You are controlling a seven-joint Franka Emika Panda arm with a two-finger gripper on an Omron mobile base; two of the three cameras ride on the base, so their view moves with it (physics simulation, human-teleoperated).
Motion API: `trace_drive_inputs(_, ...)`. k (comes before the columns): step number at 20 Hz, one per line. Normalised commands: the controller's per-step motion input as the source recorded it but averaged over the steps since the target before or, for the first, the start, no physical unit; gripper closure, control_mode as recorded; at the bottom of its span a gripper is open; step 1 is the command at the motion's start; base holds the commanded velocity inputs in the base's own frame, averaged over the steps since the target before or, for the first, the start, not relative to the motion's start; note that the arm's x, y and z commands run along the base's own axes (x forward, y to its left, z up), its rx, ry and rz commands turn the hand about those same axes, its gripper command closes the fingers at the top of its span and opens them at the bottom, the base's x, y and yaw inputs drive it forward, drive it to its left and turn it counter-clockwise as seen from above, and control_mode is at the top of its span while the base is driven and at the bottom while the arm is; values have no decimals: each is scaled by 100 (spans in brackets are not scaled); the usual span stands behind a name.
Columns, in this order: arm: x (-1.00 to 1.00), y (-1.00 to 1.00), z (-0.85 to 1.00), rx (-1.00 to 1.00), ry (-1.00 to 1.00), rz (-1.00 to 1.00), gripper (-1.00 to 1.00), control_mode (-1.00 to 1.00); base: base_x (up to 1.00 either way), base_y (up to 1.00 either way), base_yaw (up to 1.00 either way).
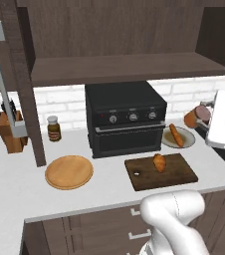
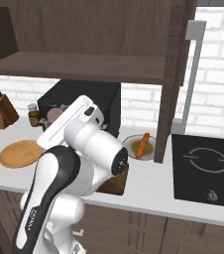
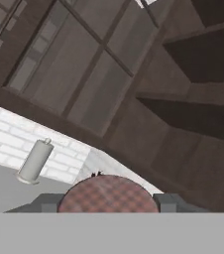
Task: From the different types of pastries on the counter, select a croissant and place it on the cutting board. Then retrieve a jar of jam from the cabinet and place it alongside the croissant on the cutting board.
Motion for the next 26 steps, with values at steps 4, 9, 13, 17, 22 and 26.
trace_drive_inputs(4,0,1,-92,0,9,0,100,-100,0,0,0)
trace_drive_inputs(9,0,1,-84,0,11,0,100,-100,0,0,0)
trace_drive_inputs(13,0,0,-58,0,10,0,100,-100,0,0,0)
trace_drive_inputs(17,0,0,-48,-11,22,0,100,-100,0,0,0)
trace_drive_inputs(22,0,0,-44,-26,36,0,100,-100,0,0,0)
trace_drive_inputs(26,0,-11,-34,9,0,6,100,-100,0,0,0)
